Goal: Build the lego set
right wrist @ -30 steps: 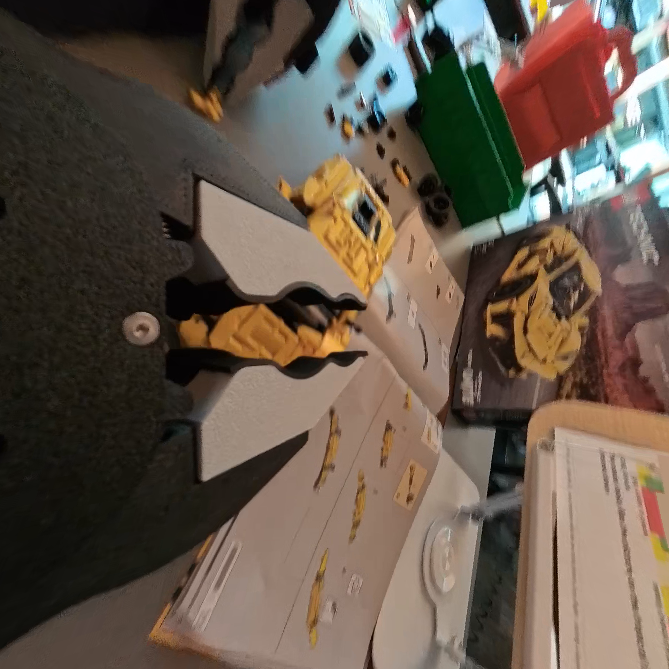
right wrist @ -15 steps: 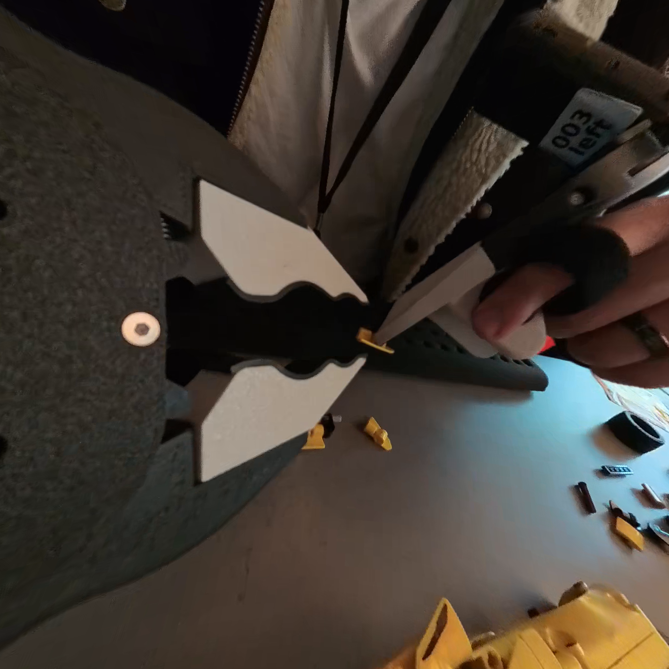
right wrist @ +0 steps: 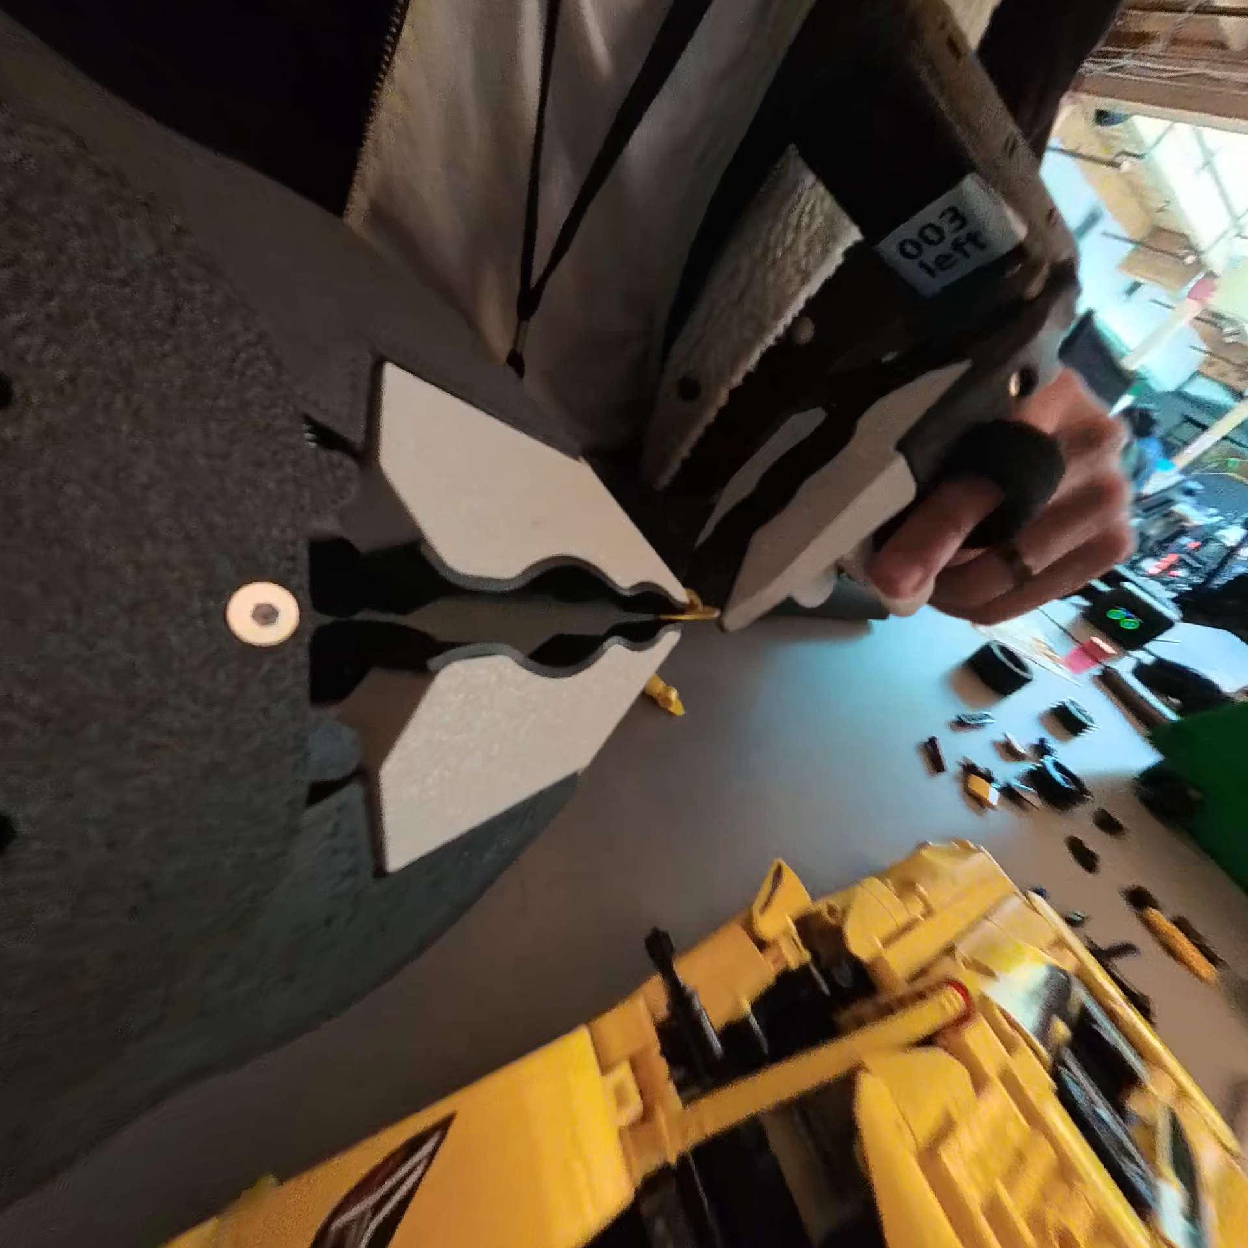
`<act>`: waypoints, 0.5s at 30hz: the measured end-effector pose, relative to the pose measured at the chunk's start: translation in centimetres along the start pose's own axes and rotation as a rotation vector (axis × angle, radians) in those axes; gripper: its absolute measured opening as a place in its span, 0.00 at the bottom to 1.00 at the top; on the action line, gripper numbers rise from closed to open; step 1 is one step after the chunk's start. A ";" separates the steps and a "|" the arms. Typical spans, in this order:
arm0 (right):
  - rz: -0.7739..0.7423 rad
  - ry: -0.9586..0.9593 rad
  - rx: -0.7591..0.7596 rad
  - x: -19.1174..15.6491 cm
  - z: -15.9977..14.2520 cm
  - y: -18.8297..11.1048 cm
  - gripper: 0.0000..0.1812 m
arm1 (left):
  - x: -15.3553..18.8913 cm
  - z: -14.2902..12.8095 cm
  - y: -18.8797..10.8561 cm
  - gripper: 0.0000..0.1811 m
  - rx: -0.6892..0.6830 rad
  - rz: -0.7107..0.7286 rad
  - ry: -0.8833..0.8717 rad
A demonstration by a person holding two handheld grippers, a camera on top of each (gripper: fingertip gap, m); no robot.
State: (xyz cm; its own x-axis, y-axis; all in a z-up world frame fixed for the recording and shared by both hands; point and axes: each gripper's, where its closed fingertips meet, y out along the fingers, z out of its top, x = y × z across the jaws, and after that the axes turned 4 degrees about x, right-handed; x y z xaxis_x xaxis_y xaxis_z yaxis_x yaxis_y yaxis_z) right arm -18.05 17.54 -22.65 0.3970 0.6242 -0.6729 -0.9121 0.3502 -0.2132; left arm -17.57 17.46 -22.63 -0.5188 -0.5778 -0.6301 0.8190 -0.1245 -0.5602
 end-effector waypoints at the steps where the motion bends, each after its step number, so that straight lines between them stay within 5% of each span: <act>1: -0.016 -0.017 0.030 0.2 0.6 -0.3 0.01 | -0.7 -0.3 0.0 0.11 0.010 0.054 -0.058; 9: -0.092 0.063 0.338 2.1 5.0 -3.0 0.00 | -4.7 -0.7 -0.4 0.16 0.236 0.297 -0.575; 15: -0.002 0.185 0.439 1.6 5.4 -3.4 0.00 | -5.7 -1.0 -0.1 0.21 0.199 0.365 -0.534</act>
State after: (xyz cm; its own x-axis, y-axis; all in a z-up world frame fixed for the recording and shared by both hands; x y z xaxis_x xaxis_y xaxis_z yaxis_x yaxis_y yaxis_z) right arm -13.83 21.11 -19.17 0.3372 0.5022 -0.7963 -0.7657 0.6384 0.0783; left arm -14.97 21.57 -19.51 -0.0498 -0.9240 -0.3791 0.9747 0.0378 -0.2201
